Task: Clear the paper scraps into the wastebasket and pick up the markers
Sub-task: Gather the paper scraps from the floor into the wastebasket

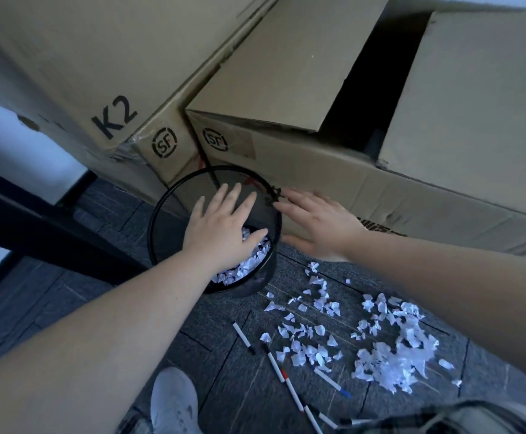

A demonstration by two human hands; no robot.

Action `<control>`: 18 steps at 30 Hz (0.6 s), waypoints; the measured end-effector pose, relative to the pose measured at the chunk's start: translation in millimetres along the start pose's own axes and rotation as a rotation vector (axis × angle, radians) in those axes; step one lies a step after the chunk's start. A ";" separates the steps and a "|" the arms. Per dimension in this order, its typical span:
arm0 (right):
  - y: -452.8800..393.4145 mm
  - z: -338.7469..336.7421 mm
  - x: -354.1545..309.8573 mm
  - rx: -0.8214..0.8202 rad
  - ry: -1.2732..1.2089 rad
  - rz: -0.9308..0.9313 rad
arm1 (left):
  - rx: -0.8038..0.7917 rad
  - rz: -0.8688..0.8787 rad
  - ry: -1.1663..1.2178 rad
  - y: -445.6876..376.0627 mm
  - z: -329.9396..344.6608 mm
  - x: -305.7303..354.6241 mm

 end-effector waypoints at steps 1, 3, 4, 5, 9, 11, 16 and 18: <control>11.5 1.9 8.0 -0.001 -0.003 0.014 | 0.012 0.026 -0.001 -1.2 -3.6 13.5; 32.6 8.7 24.4 -0.002 -0.001 0.035 | 0.031 0.079 -0.005 -3.8 -8.1 42.1; 42.6 13.8 33.1 -0.005 0.004 0.044 | 0.040 0.107 -0.007 -5.3 -8.7 57.2; 52.2 20.3 42.2 -0.012 0.009 0.054 | 0.046 0.134 -0.005 -7.0 -8.0 72.1; 88.8 54.1 71.7 -0.036 -0.003 0.055 | 0.020 0.232 0.003 -10.6 12.7 126.7; 102.9 78.2 84.6 -0.066 0.020 0.061 | 0.000 0.279 0.004 -13.8 32.9 147.7; 131.0 147.6 109.4 -0.143 -0.047 0.116 | -0.104 0.306 -0.016 -23.7 103.3 173.1; 139.0 175.7 118.3 -0.175 -0.067 0.149 | -0.146 0.304 0.008 -25.9 132.9 177.1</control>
Point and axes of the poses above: each hand's wrist, its own y-axis away from the middle knuckle, its own z-axis out of the palm, x = y × z, the point moved 8 cm from there along -y, towards the middle knuckle, and after that the axes turned 5 degrees about -x, right-handed, at the moved point
